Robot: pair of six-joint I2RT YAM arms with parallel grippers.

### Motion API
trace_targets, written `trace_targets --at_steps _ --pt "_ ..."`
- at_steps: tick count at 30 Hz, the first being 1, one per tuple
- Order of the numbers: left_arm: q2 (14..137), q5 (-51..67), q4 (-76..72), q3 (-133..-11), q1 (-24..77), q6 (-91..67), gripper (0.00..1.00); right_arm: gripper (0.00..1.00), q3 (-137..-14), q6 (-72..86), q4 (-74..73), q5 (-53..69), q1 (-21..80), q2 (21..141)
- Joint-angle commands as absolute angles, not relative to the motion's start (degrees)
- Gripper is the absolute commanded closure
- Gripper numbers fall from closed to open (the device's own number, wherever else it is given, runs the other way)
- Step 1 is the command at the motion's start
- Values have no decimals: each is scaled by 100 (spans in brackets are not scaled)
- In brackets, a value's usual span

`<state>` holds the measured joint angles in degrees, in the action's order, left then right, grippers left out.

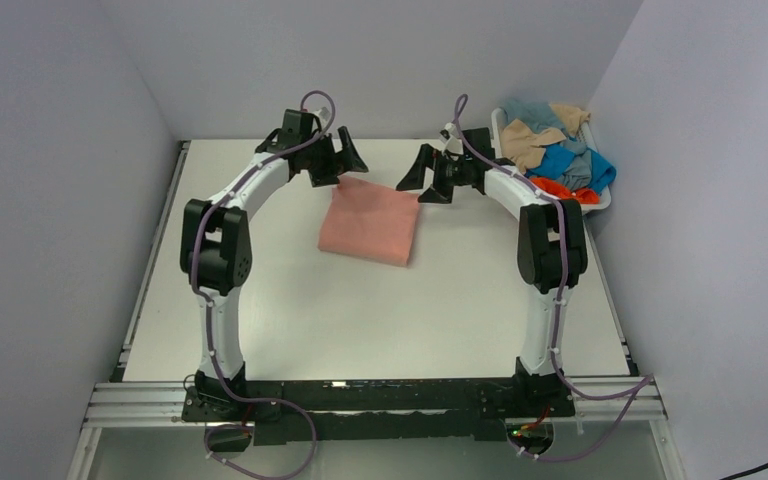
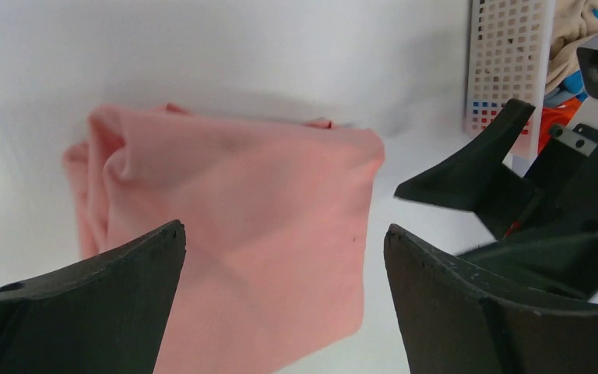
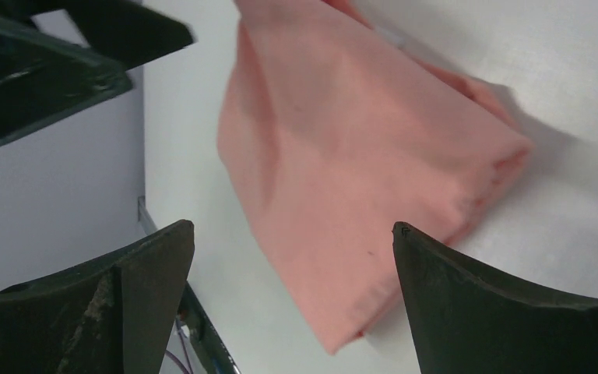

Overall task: Fold and stack the t-shirts
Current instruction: Fold the long partially folded tshirt into a neat square, then smooth out wrinkles on the folded tshirt

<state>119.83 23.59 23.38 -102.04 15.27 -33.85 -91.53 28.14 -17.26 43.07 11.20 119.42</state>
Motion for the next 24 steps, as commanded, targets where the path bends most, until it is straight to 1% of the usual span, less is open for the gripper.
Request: trace_targets --at_steps 1,3,7,9,13,17,20,22,24 --pt "12798 2720 2098 -11000 1543 -3454 1 0 -9382 3452 -582 4744 1218 12328" --pt "13156 2671 2097 -11247 1500 -3543 1 0 -9610 3582 -445 4637 1214 12678" --pt "13749 2570 2424 -11582 1435 -3540 1 0 -10106 3594 -869 4327 1213 13388" --pt "13899 2456 2601 -11522 1432 -3498 1 0 -10140 3600 -888 4101 1209 13651" --pt "13926 2360 2725 -11174 1432 -3467 1 0 -10347 3602 -1006 4110 1211 14016" --pt "13616 2225 2769 -11206 1428 -3326 1 0 -10927 3323 -1668 3842 1213 13927" --pt "13190 2064 2799 -11422 1433 -3185 1 0 -11283 3099 -2117 3597 1211 13547" --pt "12710 1964 2648 -11256 1426 -3109 0 0 -11217 3105 -2257 3322 1214 13152" --pt "12149 1881 2403 -10864 1446 -3001 1 0 -10946 3013 -2487 2790 1235 12674"
